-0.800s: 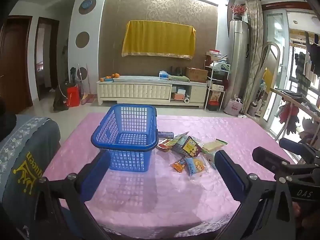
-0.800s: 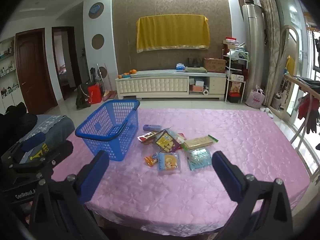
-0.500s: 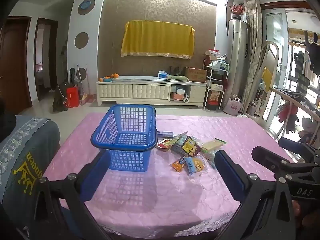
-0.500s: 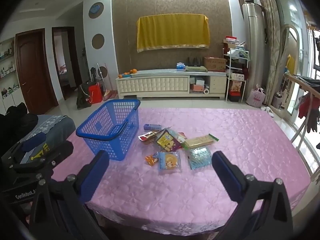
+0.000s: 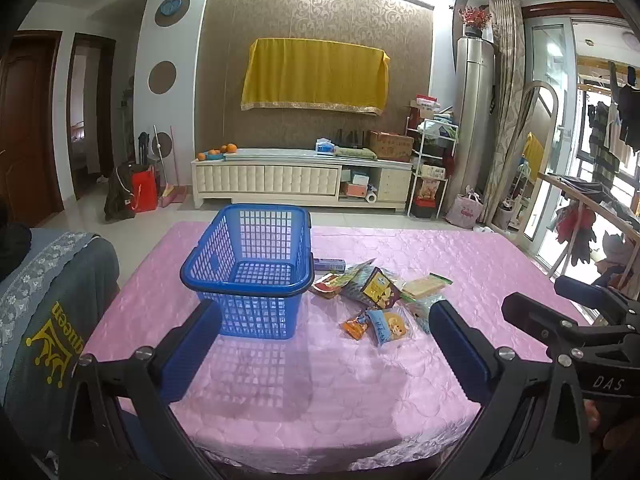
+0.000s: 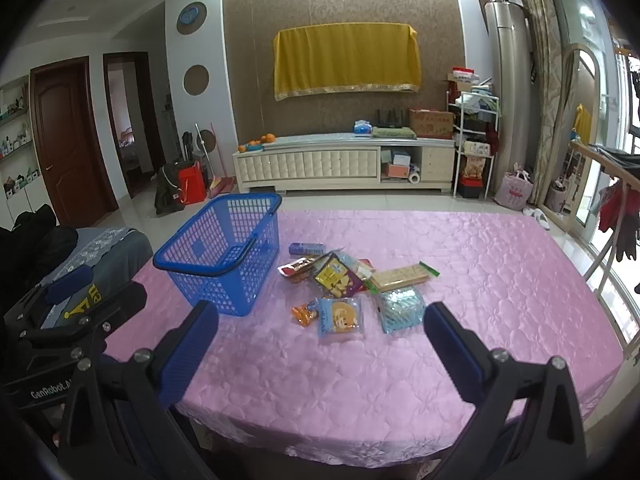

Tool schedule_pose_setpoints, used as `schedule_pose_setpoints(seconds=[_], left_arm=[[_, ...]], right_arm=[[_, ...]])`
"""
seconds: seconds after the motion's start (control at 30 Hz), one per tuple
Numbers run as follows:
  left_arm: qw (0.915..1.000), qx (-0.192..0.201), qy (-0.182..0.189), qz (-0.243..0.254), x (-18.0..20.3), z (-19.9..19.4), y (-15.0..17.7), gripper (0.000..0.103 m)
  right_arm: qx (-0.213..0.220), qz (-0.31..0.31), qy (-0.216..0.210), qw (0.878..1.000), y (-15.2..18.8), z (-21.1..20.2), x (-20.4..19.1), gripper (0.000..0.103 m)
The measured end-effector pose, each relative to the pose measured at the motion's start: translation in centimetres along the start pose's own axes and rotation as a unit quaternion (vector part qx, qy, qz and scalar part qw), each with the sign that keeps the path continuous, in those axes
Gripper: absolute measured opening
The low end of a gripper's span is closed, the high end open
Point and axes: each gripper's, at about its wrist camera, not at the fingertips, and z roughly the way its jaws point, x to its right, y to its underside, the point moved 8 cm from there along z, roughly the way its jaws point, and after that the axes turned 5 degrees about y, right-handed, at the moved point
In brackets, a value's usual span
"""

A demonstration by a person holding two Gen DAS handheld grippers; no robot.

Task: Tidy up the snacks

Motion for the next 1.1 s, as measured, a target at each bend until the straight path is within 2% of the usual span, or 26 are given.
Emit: schedule_pose_setpoints(seconds=[1.1], left_arm=[[1.0000,-0.004,0.005,-0.007,-0.19,-0.53,0.26,0.103]], right_arm=[[-0.002,-0.006,-0.001,1.000,0.38,0.10,-0.20,0.103]])
